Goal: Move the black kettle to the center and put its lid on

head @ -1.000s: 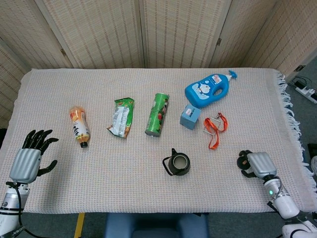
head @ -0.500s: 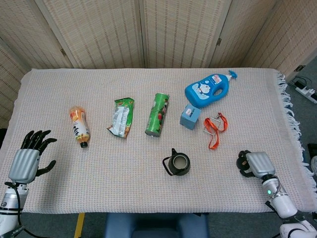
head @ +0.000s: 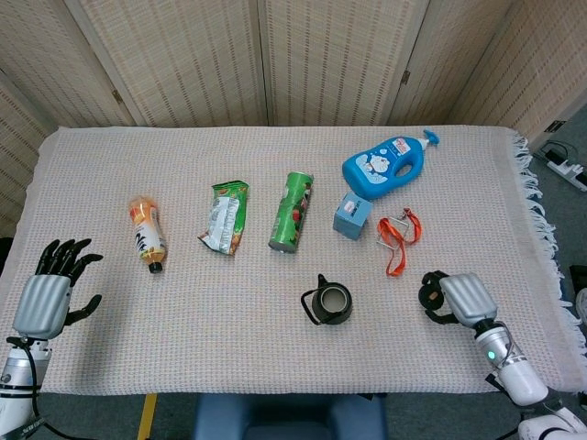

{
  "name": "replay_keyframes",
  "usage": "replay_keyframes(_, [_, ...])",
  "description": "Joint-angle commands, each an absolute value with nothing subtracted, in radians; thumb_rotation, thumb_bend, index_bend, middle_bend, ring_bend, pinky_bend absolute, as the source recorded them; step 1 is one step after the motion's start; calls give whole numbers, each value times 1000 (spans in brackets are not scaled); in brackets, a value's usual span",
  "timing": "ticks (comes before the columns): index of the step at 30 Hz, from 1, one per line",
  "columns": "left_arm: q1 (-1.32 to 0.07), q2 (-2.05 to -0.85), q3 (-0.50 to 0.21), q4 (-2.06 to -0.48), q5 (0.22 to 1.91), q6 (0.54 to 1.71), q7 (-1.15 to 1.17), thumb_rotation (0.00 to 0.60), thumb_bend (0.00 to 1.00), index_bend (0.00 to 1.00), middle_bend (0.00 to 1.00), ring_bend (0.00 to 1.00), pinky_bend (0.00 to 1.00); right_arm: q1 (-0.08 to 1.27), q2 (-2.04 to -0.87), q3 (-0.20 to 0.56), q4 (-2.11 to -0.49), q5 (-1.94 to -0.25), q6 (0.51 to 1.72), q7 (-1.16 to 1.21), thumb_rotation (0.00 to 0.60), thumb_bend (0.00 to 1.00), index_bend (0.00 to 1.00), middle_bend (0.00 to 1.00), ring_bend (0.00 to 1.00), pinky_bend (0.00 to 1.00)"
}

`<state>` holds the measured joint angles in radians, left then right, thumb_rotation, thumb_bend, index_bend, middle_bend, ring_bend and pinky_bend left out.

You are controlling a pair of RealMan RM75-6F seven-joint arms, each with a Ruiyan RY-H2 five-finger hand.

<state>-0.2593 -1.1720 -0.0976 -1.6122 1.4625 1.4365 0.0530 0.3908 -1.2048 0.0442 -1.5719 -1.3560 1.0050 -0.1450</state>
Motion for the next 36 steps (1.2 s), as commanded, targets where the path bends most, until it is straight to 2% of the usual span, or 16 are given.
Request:
replay_keyframes(1, [-258,-1170,-98,-1618,1464,1438,57,600,231,249,87,55,0,448,-1156,78,-1667,-1396,985,-156,600,308,408,431,869,704])
replay_keyframes(6, [-253,-1163,-99,-1628,1467,1444,61,600,231,249,87,56,0,539,-1161,117,-1743,-1386,906,-218,600,307,416,431,872,704])
replay_keyframes(14, [-242,-1157,-97,-1625,1466,1448,53,600,230,249,87,55,0,653,-1233,149,-1768,-1299,811,-338,600,307,417,431,873,704])
replay_keyframes(31, [-238,-1163,-97,-1606,1471,1442,33,600,230,249,87,56,0,727,-1330,105,-1748,-1223,828,-514,600,308,417,406,872,705])
replay_keyframes(36, [-236,-1164,-98,-1603,1470,1440,30,600,231,249,87,55,0,736,-1345,100,-1734,-1223,839,-513,600,307,371,367,869,704])
